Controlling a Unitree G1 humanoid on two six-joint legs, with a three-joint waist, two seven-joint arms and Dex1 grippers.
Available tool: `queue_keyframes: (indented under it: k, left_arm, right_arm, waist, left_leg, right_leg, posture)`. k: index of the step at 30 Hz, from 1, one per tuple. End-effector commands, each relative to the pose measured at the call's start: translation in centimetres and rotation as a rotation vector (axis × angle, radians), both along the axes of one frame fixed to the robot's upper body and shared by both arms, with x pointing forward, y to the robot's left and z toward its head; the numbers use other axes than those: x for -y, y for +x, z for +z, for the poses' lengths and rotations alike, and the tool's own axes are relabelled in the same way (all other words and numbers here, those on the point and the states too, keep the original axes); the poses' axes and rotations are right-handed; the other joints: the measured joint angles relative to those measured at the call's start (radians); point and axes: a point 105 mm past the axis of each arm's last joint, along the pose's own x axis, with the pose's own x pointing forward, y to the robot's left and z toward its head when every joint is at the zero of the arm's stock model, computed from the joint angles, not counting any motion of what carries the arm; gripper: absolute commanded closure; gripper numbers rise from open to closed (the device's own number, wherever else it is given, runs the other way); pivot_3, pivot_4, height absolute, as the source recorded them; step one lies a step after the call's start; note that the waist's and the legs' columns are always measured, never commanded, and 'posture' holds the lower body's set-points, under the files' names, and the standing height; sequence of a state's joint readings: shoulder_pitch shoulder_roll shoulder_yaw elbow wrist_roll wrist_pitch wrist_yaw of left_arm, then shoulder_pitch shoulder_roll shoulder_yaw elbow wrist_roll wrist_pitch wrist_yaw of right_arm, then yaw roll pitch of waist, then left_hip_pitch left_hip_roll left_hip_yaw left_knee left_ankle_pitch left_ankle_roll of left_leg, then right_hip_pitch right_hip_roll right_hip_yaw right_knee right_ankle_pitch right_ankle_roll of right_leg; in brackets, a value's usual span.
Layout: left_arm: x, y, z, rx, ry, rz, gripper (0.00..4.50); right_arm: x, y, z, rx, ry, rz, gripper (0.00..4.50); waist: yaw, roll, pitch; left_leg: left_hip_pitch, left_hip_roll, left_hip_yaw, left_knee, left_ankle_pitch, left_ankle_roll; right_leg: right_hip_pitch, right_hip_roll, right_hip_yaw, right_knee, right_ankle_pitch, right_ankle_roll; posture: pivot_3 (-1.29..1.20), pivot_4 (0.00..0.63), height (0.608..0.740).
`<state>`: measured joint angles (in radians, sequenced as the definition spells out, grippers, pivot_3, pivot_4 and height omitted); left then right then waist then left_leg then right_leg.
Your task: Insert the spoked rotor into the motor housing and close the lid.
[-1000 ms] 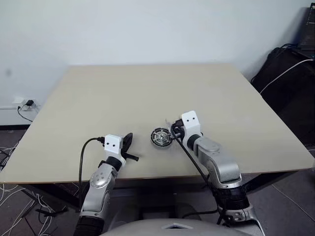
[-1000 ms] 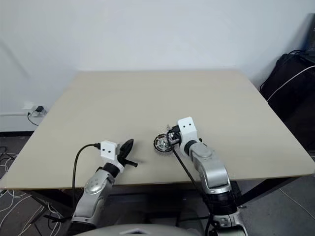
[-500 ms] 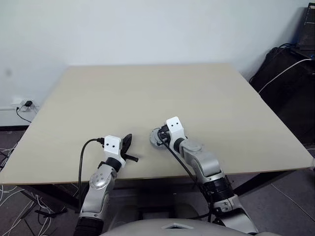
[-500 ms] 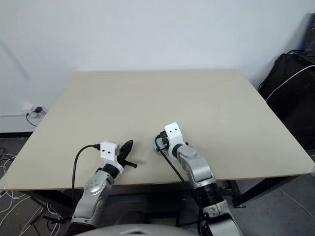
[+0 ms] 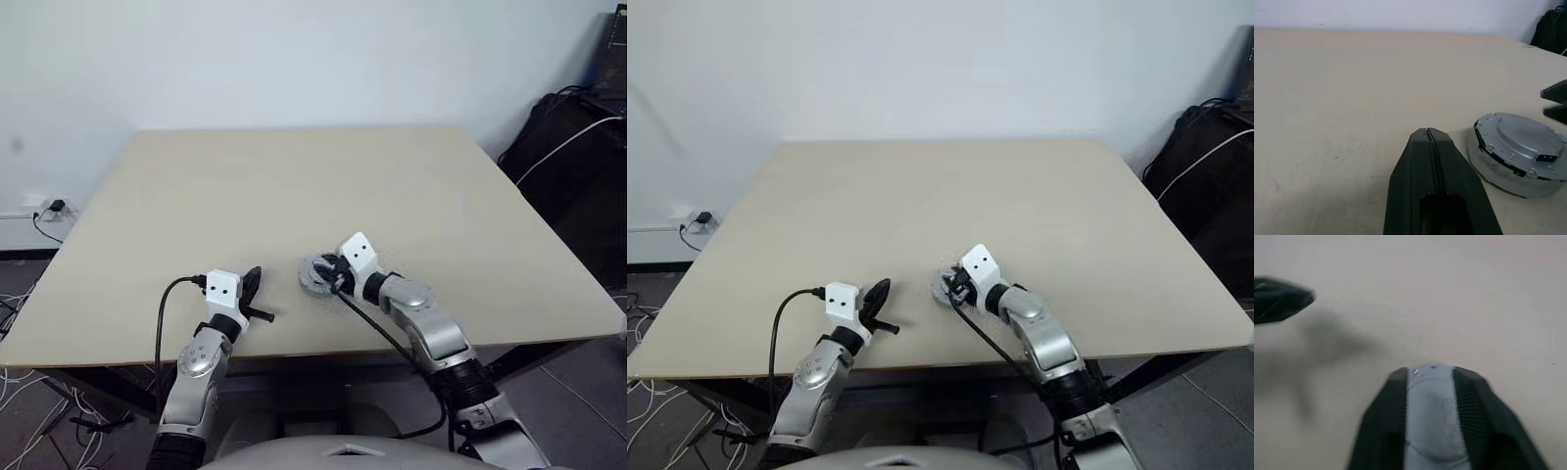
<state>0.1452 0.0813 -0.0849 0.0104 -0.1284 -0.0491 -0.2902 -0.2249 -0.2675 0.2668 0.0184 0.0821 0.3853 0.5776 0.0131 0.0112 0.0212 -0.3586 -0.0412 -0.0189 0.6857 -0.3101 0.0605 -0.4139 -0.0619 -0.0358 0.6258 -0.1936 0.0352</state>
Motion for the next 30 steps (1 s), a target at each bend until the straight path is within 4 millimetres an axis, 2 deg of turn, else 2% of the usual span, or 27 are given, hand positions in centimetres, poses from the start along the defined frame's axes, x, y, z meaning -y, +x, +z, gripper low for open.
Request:
queue_keyframes:
  k: [1,6,7,19,30]
  left_arm:
    - [0.1,0.5,1.7,0.065,-0.003,-0.008,4.50]
    - [0.1,0.5,1.7,0.070,0.003,-0.015,4.50]
    - [0.1,0.5,1.7,0.071,0.003,-0.015,4.50]
    - [0.1,0.4,1.8,0.073,-0.002,-0.012,4.50]
    - [-0.1,0.3,2.0,0.079,-0.006,0.004,4.50]
  right_arm:
    - [-0.1,0.5,1.3,0.044,0.016,0.055,1.87]
    - [0.2,0.2,0.2,-0.026,0.008,0.120,0.19]
    - [0.1,0.4,0.2,-0.031,0.018,0.121,0.04]
    - [0.3,2.2,0.2,-0.038,0.040,0.084,0.04]
    - [1.2,2.4,-1.9,-0.088,-0.039,0.059,0.04]
  waist:
    - [0.001,0.000,0.000]
    - [0.004,-0.001,0.000]
    - [0.004,-0.001,0.000]
    - [0.006,-0.001,0.000]
    - [0.006,0.000,0.000]
  left_leg:
    - [0.000,0.000,0.000,0.000,0.000,0.000]
    - [0.000,0.000,0.000,0.000,0.000,0.000]
    - [0.000,0.000,0.000,0.000,0.000,0.000]
    - [0.000,0.000,0.000,0.000,0.000,0.000]
    - [0.000,0.000,0.000,0.000,0.000,0.000]
  right_leg:
    - [0.000,0.000,0.000,0.000,0.000,0.000]
    - [0.000,-0.001,0.000,0.000,0.001,-0.002]
    - [0.000,0.000,0.000,0.000,0.002,-0.003]
    - [0.000,-0.001,0.000,0.000,0.003,-0.003]
    - [0.000,-0.001,0.001,0.000,0.003,-0.004]
  posture:
    - [0.00,0.000,0.740]
    - [0.00,0.000,0.740]
    - [0.00,0.000,0.740]
    - [0.00,0.000,0.740]
    - [0.00,0.000,0.740]
